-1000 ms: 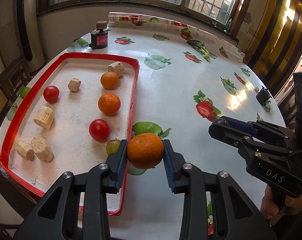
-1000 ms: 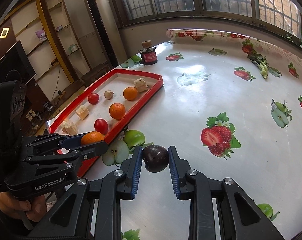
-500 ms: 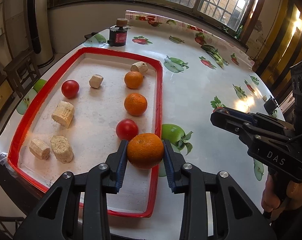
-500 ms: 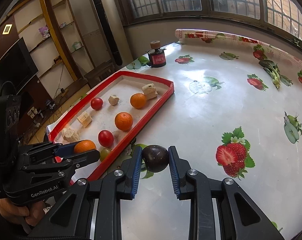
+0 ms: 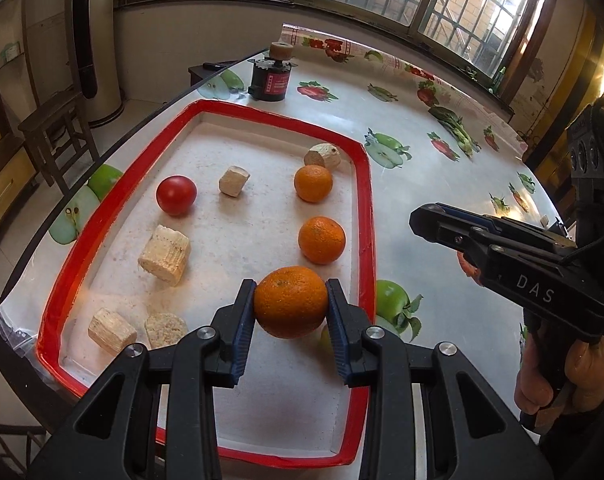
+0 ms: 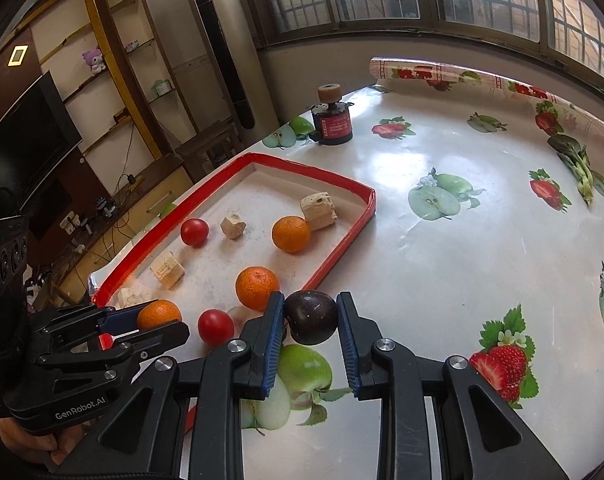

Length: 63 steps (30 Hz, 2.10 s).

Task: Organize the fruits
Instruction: 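Carry the orange in left tool and plum in right tool into the tray, then open left tool to drop the orange while right tool releases the plum in the tray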

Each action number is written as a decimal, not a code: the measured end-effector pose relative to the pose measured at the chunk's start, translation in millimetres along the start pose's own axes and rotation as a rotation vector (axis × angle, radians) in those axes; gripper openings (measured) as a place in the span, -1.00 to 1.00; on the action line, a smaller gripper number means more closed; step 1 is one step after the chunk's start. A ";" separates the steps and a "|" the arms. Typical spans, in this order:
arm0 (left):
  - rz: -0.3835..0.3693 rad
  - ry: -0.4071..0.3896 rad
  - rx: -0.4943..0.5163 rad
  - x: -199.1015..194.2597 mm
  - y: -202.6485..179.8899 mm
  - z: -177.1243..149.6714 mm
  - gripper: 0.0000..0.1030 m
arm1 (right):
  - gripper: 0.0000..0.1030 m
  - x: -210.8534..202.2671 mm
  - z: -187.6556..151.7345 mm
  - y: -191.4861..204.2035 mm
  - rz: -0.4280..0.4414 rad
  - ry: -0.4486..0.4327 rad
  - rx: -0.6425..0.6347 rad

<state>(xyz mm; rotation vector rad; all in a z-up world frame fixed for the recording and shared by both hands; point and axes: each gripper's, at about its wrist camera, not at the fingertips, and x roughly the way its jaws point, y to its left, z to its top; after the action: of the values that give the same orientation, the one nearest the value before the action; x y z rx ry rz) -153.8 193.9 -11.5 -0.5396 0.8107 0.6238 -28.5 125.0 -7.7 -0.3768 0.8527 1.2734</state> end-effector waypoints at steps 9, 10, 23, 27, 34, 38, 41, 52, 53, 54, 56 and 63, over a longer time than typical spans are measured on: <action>0.011 0.008 -0.020 17.6 12.1 23.4 -0.39 | -0.47 35.5 25.5 0.8 0.000 0.025 -0.006; 0.014 0.011 -0.026 20.5 14.1 25.6 -0.38 | -0.47 38.8 28.4 0.8 0.003 0.026 -0.005; 0.043 0.051 -0.063 51.8 26.0 36.0 -0.38 | -0.45 78.4 40.4 -1.0 -0.018 0.060 -0.021; 0.044 0.064 -0.061 57.2 26.2 33.4 -0.38 | -0.45 82.3 39.6 0.0 -0.021 0.057 -0.033; 0.043 0.072 -0.067 59.0 29.0 32.2 -0.38 | -0.44 85.3 39.3 -1.7 -0.004 0.048 -0.026; 0.051 0.073 -0.067 59.1 28.8 32.5 -0.38 | -0.44 84.7 38.4 -2.9 0.005 0.047 -0.017; 0.065 0.078 -0.063 59.0 28.3 31.5 -0.38 | -0.43 84.5 39.0 -4.1 0.015 0.051 -0.009; 0.097 0.074 -0.066 50.4 27.6 28.5 -0.07 | -0.08 78.6 36.7 2.1 0.042 0.040 -0.022; 0.096 0.072 -0.067 48.7 27.8 27.7 -0.07 | -0.09 77.6 36.6 1.5 0.045 0.039 -0.019; 0.098 0.070 -0.068 47.3 27.9 27.0 -0.07 | -0.09 76.7 36.6 0.9 0.045 0.038 -0.017; 0.099 0.070 -0.070 44.9 28.6 24.6 -0.07 | -0.08 73.4 36.3 0.0 0.042 0.032 -0.016; 0.101 0.066 -0.074 36.9 26.6 16.2 -0.07 | -0.07 61.0 31.2 -3.5 0.038 0.023 -0.010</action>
<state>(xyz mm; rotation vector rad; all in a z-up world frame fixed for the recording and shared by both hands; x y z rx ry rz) -144.5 234.0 -36.8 -0.5915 0.8838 0.7338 -11.4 186.4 -32.9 -0.3857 0.8771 1.3116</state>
